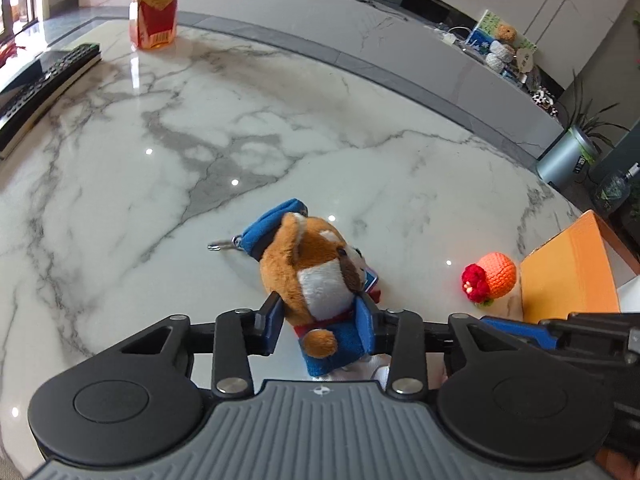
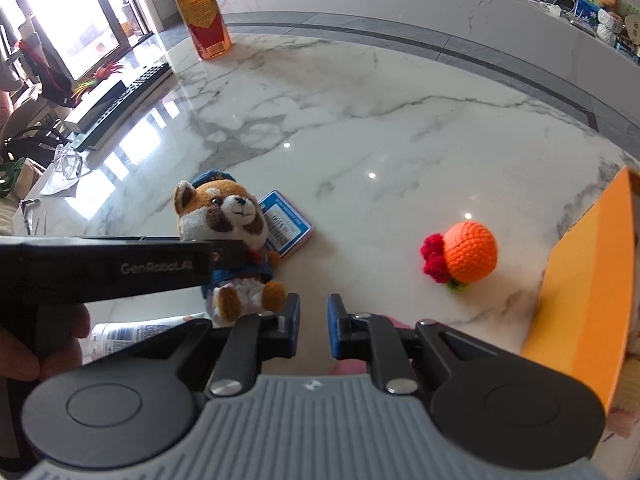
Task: Organize objects
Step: 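Grasp the brown plush dog with the left tool while the right tool grasps the orange ball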
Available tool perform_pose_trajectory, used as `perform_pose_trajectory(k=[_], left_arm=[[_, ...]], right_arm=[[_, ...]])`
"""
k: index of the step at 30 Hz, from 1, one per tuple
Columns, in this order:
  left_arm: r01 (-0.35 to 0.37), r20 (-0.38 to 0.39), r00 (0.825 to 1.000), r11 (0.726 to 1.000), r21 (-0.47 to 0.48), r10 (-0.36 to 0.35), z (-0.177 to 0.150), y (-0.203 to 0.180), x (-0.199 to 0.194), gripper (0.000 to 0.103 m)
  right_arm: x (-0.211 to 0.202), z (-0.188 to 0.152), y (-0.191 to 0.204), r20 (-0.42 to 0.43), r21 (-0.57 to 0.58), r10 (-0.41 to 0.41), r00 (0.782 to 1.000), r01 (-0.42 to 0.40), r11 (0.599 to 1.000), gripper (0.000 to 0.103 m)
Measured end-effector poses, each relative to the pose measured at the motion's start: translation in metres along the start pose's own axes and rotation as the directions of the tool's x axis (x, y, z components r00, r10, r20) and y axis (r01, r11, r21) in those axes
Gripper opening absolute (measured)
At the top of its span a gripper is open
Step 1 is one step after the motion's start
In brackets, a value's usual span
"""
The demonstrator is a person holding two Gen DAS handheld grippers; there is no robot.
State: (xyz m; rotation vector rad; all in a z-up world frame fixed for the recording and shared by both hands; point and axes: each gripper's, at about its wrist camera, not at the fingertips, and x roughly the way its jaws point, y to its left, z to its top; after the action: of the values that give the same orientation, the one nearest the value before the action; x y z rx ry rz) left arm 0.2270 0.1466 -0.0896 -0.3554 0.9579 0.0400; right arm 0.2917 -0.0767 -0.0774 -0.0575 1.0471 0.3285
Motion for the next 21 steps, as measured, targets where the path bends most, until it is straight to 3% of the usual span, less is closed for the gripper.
perform_pose_trajectory(k=[2, 7, 14, 16, 21], left_arm=[[0.024, 0.003, 1.0, 0.999, 0.046, -0.024, 0.004, -0.006, -0.003, 0.035], [0.008, -0.021, 1.0, 0.988, 0.153, -0.004, 0.007, -0.018, 0.006, 0.035], [-0.004, -0.016, 1.0, 0.989, 0.145, 0.006, 0.009, -0.013, 0.014, 0.053], [-0.01, -0.011, 1.0, 0.991, 0.136, 0.012, 0.008, -0.01, 0.016, 0.065], [0.007, -0.051, 0.999, 0.993, 0.116, -0.002, 0.007, -0.006, 0.028, 0.068]], right_arm=[[-0.002, 0.007, -0.012, 0.006, 0.012, -0.044, 0.999, 0.044, 0.999, 0.02], [0.002, 0.021, -0.026, 0.005, -0.024, -0.151, 0.989, 0.151, 0.988, 0.031], [0.031, 0.034, -0.036, -0.044, -0.08, -0.237, 0.971, 0.233, 0.969, 0.049], [0.036, 0.035, -0.038, -0.049, -0.083, -0.248, 0.967, 0.244, 0.966, 0.052], [0.05, 0.038, -0.042, -0.081, -0.072, -0.244, 0.966, 0.239, 0.968, 0.055]])
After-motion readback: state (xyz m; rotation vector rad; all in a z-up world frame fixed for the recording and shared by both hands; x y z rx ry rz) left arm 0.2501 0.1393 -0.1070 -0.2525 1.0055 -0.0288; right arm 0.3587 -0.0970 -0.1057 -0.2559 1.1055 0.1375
